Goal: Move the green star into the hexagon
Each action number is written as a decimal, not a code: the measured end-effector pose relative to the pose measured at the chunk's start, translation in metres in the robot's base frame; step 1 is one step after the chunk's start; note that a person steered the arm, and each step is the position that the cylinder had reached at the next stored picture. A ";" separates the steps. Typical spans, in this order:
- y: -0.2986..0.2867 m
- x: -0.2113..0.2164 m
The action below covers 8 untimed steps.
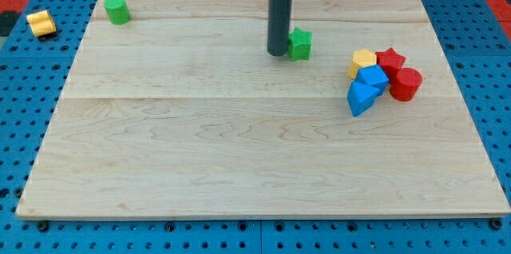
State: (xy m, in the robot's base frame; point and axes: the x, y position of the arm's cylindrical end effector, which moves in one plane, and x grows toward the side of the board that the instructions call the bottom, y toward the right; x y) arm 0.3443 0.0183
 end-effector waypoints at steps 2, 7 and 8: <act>0.036 -0.003; 0.069 0.007; 0.066 0.007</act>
State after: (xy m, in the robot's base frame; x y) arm 0.3513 0.0844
